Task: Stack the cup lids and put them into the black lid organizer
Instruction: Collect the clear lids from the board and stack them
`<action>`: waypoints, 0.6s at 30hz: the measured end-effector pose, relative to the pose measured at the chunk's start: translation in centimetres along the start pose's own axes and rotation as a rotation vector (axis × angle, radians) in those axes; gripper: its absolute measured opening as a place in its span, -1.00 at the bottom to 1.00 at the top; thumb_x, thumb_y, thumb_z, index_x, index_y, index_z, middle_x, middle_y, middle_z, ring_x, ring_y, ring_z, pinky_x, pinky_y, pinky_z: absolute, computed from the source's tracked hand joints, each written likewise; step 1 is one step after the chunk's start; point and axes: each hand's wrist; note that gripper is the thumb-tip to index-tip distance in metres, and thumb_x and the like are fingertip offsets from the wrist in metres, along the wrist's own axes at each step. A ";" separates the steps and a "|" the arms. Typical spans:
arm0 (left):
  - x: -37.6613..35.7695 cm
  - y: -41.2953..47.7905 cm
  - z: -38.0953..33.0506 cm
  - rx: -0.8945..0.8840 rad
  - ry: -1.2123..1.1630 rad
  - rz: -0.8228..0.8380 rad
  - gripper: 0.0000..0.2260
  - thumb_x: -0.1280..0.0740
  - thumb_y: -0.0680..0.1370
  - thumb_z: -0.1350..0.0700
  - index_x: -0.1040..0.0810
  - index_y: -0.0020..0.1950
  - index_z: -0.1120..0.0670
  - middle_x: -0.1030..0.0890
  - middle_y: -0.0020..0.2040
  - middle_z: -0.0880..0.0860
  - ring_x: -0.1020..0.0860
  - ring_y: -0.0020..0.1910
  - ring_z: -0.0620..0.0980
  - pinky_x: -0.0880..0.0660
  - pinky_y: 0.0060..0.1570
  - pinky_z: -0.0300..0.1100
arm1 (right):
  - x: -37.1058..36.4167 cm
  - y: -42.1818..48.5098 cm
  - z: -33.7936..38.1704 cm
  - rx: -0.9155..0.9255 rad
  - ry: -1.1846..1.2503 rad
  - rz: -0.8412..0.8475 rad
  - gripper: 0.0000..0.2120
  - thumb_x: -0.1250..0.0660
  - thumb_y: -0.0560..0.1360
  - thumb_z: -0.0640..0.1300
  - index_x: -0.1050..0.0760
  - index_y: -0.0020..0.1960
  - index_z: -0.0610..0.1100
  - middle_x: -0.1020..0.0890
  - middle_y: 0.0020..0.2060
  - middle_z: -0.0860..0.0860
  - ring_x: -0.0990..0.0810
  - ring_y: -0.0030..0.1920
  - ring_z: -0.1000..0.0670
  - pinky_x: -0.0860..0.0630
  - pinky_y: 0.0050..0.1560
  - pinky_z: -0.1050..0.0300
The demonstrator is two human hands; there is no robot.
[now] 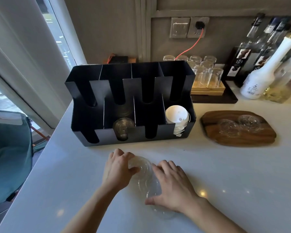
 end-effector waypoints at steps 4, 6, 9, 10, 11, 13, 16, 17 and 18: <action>0.2 0.1 0.3 0.073 -0.043 -0.023 -0.52 -0.51 0.53 -0.09 -0.54 0.40 0.00 -0.51 0.33 0.05 -0.42 0.31 0.09 -0.43 0.28 -0.10 | -0.3 1.2 -1.1 -0.054 0.090 -0.054 -0.27 -0.27 0.37 0.45 -0.41 0.37 0.00 -0.45 0.17 0.04 -0.40 0.23 -0.06 -0.41 0.18 0.07; 0.4 0.0 0.6 0.117 -0.089 -0.043 -0.54 -0.52 0.53 -0.05 -0.53 0.38 0.03 -0.55 0.28 0.06 -0.44 0.30 0.09 -0.42 0.24 -0.11 | -0.2 1.5 -2.2 -0.093 0.144 -0.084 -0.25 -0.20 0.38 0.47 -0.46 0.35 -0.01 -0.49 0.16 0.03 -0.45 0.22 -0.07 -0.45 0.16 0.06; 0.7 -0.2 1.1 0.173 -0.195 -0.087 -0.56 -0.55 0.50 0.00 -0.52 0.31 0.06 -0.58 0.13 0.02 -0.52 0.19 0.09 -0.39 0.04 -0.12 | -0.7 1.2 -3.6 -0.146 0.251 -0.170 -0.09 0.00 0.34 0.59 -0.49 0.35 -0.04 -0.55 0.12 0.02 -0.50 0.17 -0.08 -0.47 0.11 0.07; 0.9 -0.3 1.2 0.194 -0.235 -0.100 -0.56 -0.56 0.49 0.01 -0.52 0.30 0.06 -0.57 0.10 0.01 -0.52 0.12 0.08 -0.37 0.00 -0.13 | -0.7 0.9 -3.8 -0.157 0.271 -0.185 -0.06 0.02 0.33 0.62 -0.48 0.37 -0.04 -0.55 0.14 0.03 -0.50 0.19 -0.07 -0.46 0.13 0.08; 1.0 -0.4 1.2 0.209 -0.270 -0.107 -0.55 -0.56 0.50 0.02 -0.51 0.31 0.07 -0.57 0.11 0.03 -0.51 0.05 0.04 -0.37 -0.02 -0.14 | -0.6 0.5 -3.9 -0.160 0.276 -0.180 -0.03 0.00 0.32 0.63 -0.44 0.41 -0.03 -0.53 0.19 0.04 -0.49 0.22 -0.05 -0.44 0.17 0.10; 1.3 -0.6 1.1 0.219 -0.311 -0.116 -0.51 -0.55 0.51 0.05 -0.50 0.40 0.05 -0.59 0.19 0.09 -0.48 -0.02 -0.02 -0.38 0.01 -0.16 | -0.4 -0.5 -3.9 -0.135 0.228 -0.103 0.10 -0.08 0.20 0.69 -0.30 0.52 0.00 -0.44 0.33 0.10 -0.41 0.32 0.00 -0.37 0.28 0.12; 1.7 -0.7 1.3 0.215 -0.366 -0.144 -0.48 -0.54 0.53 0.08 -0.51 0.47 0.07 -0.56 0.21 0.09 -0.51 -0.02 -0.06 -0.44 0.07 -0.17 | -0.5 -1.6 -3.7 -0.083 0.104 -0.024 0.17 -0.25 0.09 0.62 -0.21 0.56 0.04 -0.36 0.42 0.15 -0.38 0.37 -0.02 -0.36 0.32 0.07; 1.7 -0.8 1.5 0.220 -0.389 -0.160 -0.49 -0.54 0.53 0.09 -0.53 0.46 0.08 -0.54 0.16 0.08 -0.53 -0.03 -0.04 -0.46 0.07 -0.15 | -0.8 -1.8 -3.7 -0.076 0.092 -0.046 0.09 -0.30 0.13 0.53 -0.25 0.55 0.04 -0.39 0.41 0.15 -0.41 0.34 -0.05 -0.39 0.28 0.05; 1.7 -0.9 1.8 0.234 -0.421 -0.177 -0.52 -0.54 0.53 0.11 -0.55 0.44 0.08 -0.54 0.10 0.08 -0.56 -0.06 -0.01 -0.50 0.06 -0.10 | -1.0 -1.9 -3.7 -0.079 0.094 -0.075 0.02 -0.32 0.16 0.46 -0.31 0.52 0.02 -0.43 0.38 0.14 -0.45 0.30 -0.07 -0.43 0.25 0.04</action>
Point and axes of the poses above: each hand's wrist, its own y-axis towards the middle knuckle, its own x-axis out of the back of the hand, z = x × y
